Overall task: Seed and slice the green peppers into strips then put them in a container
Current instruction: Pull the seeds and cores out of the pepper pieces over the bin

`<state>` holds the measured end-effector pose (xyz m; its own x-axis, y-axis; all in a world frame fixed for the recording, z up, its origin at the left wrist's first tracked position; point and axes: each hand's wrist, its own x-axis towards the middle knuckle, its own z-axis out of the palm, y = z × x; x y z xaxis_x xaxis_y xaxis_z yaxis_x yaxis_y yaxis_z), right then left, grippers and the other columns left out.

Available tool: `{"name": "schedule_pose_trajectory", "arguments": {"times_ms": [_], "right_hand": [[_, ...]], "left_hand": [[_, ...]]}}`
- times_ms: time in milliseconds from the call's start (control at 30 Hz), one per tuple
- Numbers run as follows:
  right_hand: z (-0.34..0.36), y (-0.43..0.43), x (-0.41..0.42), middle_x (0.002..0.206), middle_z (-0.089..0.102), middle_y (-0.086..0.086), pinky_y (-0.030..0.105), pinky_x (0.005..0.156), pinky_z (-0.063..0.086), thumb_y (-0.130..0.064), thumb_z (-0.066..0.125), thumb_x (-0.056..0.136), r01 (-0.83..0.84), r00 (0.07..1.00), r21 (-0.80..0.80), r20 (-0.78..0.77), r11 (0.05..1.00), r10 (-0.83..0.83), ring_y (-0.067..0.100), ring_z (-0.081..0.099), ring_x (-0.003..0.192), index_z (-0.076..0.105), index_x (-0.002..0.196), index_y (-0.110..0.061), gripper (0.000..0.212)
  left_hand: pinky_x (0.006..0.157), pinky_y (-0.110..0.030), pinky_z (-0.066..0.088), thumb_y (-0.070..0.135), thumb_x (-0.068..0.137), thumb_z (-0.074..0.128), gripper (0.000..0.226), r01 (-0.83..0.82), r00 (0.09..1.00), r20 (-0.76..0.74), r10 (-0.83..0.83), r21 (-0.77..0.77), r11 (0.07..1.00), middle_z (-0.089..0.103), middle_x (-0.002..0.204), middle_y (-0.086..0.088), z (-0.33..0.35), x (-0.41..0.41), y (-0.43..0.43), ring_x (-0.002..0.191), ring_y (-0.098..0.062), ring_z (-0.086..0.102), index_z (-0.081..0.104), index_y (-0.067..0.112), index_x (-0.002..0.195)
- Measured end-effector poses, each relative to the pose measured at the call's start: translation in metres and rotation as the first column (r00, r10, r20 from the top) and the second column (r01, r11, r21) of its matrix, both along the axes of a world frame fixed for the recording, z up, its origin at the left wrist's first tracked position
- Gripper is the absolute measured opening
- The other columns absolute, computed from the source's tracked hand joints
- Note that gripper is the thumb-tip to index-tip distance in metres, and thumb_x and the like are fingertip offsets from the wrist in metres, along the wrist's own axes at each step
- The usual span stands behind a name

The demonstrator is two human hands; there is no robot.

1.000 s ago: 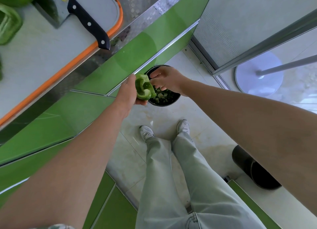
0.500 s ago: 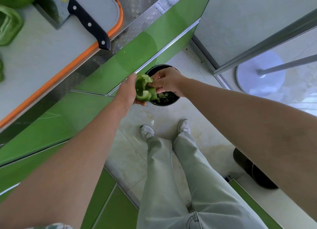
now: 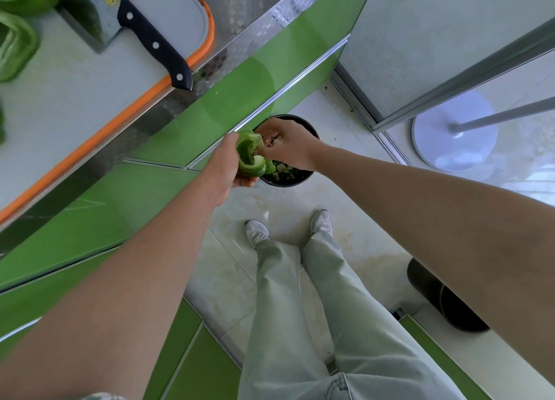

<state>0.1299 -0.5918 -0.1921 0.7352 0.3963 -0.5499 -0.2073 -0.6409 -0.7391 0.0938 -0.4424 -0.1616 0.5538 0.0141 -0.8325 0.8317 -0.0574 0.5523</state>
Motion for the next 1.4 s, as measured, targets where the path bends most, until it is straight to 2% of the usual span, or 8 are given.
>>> {"name": "schedule_pose_trajectory", "arguments": {"times_ms": [233, 433, 567, 667, 867, 1000, 1133, 1400], "right_hand": [[-0.001, 0.002, -0.001, 0.100, 0.059, -0.002, 0.018, 0.063, 0.036, -0.044, 0.071, 0.081, 0.075, 0.994, -0.082, 0.083, 0.994, -0.068, 0.013, 0.054, 0.088, 0.058, 0.106, -0.017, 0.040], [-0.003, 0.005, -0.002, 0.099, 0.058, 0.001, 0.014, 0.058, 0.034, -0.009, 0.058, 0.085, 0.113, 0.989, -0.145, 0.113, 0.983, -0.097, 0.017, 0.054, 0.088, 0.059, 0.114, -0.013, 0.029], [-0.006, -0.007, 0.000, 0.094, 0.064, 0.000, 0.023, 0.067, 0.047, -0.007, 0.047, 0.088, 0.272, 0.959, -0.156, 0.126, 0.950, -0.254, 0.014, 0.057, 0.080, 0.066, 0.104, -0.012, 0.026], [0.004, -0.009, -0.003, 0.077, 0.061, -0.013, 0.008, 0.063, 0.038, -0.014, 0.054, 0.087, 0.280, 0.945, -0.015, 0.179, 0.960, -0.273, -0.004, 0.050, 0.068, 0.071, 0.091, -0.015, 0.018], [0.014, 0.015, -0.002, 0.077, 0.068, -0.008, 0.012, 0.056, 0.037, -0.028, 0.070, 0.085, 0.065, 0.980, 0.013, 0.188, 0.998, -0.066, -0.004, 0.046, 0.052, 0.075, 0.092, -0.020, 0.012], [0.019, 0.022, -0.002, 0.062, 0.053, -0.018, 0.016, 0.052, 0.038, -0.027, 0.071, 0.083, 0.039, 0.967, -0.136, 0.256, 0.990, -0.003, -0.003, 0.046, 0.053, 0.075, 0.093, -0.025, 0.010], [0.025, 0.028, -0.004, 0.076, 0.060, -0.008, 0.029, 0.062, 0.053, -0.023, 0.065, 0.084, 0.020, 0.933, -0.280, 0.351, 0.960, 0.083, 0.014, 0.061, 0.072, 0.074, 0.098, -0.028, 0.017], [0.020, 0.032, -0.008, 0.079, 0.066, -0.002, 0.031, 0.059, 0.051, -0.021, 0.058, 0.084, 0.018, 0.905, -0.318, 0.408, 0.948, 0.120, 0.021, 0.062, 0.073, 0.074, 0.094, -0.030, 0.020]], "left_hand": [[0.052, -0.025, 0.040, 0.027, 0.099, 0.025, 0.039, 0.045, 0.997, 0.074, -0.037, -0.096, 0.994, 0.061, 0.063, -0.002, 0.004, -0.004, -0.001, 0.060, -0.015, 0.048, 0.062, 0.017, 0.090], [0.054, -0.030, 0.041, 0.023, 0.098, 0.028, 0.032, 0.047, 0.994, 0.098, -0.046, -0.007, 0.999, 0.055, 0.072, -0.008, 0.000, -0.006, -0.007, 0.065, -0.019, 0.047, 0.055, 0.012, 0.087], [0.057, -0.030, 0.041, 0.020, 0.099, 0.030, 0.029, -0.086, 0.993, 0.078, 0.089, -0.046, 0.995, 0.058, 0.073, -0.008, 0.002, -0.006, -0.003, 0.066, -0.019, 0.049, 0.056, 0.009, 0.091], [0.063, -0.031, 0.046, 0.015, 0.099, 0.032, 0.025, -0.232, 0.971, 0.040, 0.235, -0.066, 0.970, 0.057, 0.086, -0.013, 0.003, -0.005, -0.001, 0.075, -0.022, 0.052, 0.055, 0.007, 0.094], [0.087, -0.039, 0.052, 0.010, 0.101, 0.036, 0.023, -0.306, 0.950, 0.025, 0.312, -0.133, 0.943, 0.060, 0.092, -0.013, 0.006, -0.005, -0.002, 0.090, -0.024, 0.057, 0.057, 0.011, 0.093], [0.082, -0.037, 0.056, 0.007, 0.101, 0.033, 0.026, -0.296, 0.951, 0.037, 0.307, -0.182, 0.938, 0.062, 0.093, -0.012, 0.011, -0.006, -0.005, 0.087, -0.022, 0.060, 0.057, 0.012, 0.095], [0.077, -0.037, 0.057, 0.006, 0.102, 0.033, 0.025, -0.313, 0.945, 0.038, 0.326, -0.190, 0.931, 0.062, 0.092, -0.014, 0.011, -0.006, -0.008, 0.087, -0.023, 0.061, 0.057, 0.008, 0.095], [0.074, -0.036, 0.058, 0.007, 0.101, 0.034, 0.025, -0.296, 0.949, 0.054, 0.309, -0.175, 0.939, 0.063, 0.090, -0.013, 0.011, -0.006, -0.009, 0.087, -0.022, 0.063, 0.058, 0.008, 0.095]]}}
